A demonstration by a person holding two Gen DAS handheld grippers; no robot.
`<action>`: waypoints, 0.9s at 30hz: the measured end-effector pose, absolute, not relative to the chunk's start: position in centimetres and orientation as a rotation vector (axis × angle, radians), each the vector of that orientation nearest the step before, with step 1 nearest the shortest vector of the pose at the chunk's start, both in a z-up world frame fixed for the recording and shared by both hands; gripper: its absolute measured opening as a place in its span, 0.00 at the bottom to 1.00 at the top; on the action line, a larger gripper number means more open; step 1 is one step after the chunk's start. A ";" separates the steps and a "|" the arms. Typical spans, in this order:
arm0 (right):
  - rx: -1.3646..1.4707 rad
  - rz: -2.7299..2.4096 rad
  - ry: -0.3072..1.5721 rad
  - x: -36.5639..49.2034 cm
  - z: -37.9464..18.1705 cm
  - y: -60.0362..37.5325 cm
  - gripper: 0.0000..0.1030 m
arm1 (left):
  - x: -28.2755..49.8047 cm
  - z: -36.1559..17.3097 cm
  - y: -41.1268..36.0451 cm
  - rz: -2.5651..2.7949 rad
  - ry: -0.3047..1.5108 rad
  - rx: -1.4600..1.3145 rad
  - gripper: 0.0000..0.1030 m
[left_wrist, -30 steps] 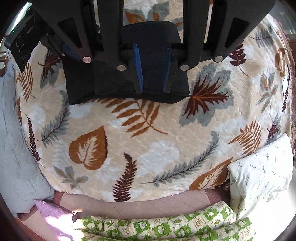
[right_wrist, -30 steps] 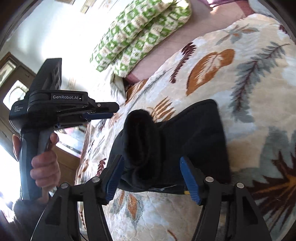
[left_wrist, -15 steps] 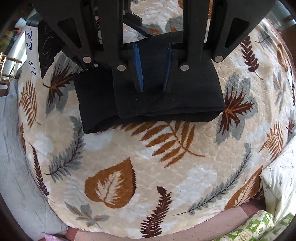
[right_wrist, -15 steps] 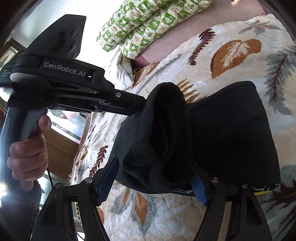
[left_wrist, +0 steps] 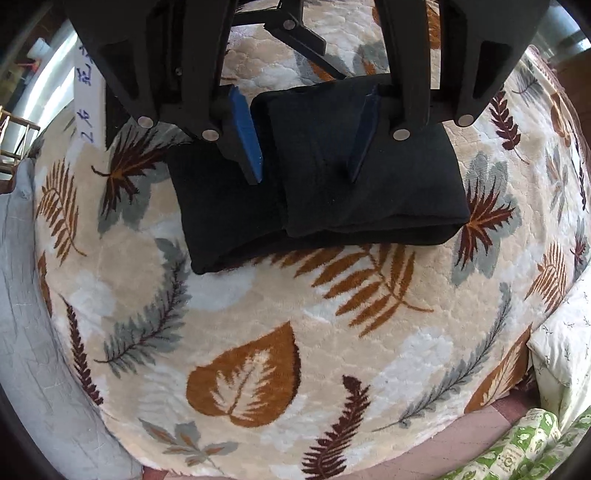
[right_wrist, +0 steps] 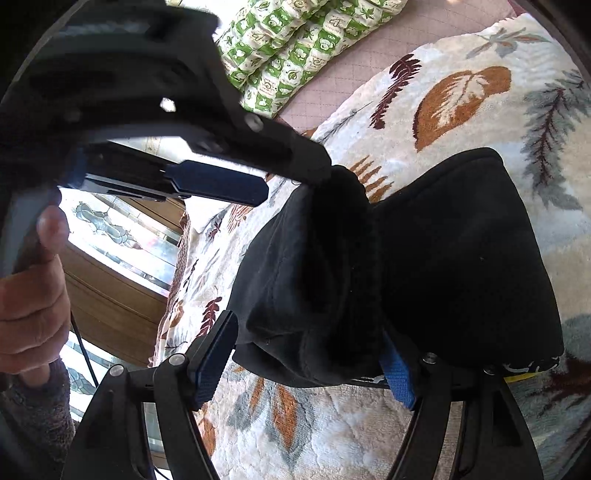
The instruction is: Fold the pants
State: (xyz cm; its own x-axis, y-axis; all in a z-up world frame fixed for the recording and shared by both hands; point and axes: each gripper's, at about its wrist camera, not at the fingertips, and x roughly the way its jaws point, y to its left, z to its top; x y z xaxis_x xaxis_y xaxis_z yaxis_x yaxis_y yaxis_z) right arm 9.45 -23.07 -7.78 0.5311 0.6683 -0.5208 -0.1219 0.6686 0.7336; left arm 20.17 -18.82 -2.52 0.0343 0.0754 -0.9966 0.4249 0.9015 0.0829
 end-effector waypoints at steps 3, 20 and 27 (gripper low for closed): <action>0.710 0.523 0.882 9.5 -7.8 -23.2 0.73 | 20.0 -3.7 -19.2 -0.208 1.477 0.506 0.45; 0.891 0.549 0.772 7.9 -5.5 -28.0 0.22 | 19.2 0.9 -19.3 -0.308 1.466 0.157 0.20; 0.904 0.403 0.822 6.7 -7.5 -31.6 0.22 | 19.8 -4.6 -22.8 -0.316 1.571 0.156 0.20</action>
State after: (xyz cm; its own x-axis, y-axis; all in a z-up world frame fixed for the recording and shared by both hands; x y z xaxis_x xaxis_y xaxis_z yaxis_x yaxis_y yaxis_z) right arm 6.71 -31.56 -7.54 0.6355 0.6237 -0.4551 0.0225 0.5743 0.8183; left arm 19.78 -22.78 -4.63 -0.0301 -0.0983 -0.9947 0.2943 0.9502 -0.1028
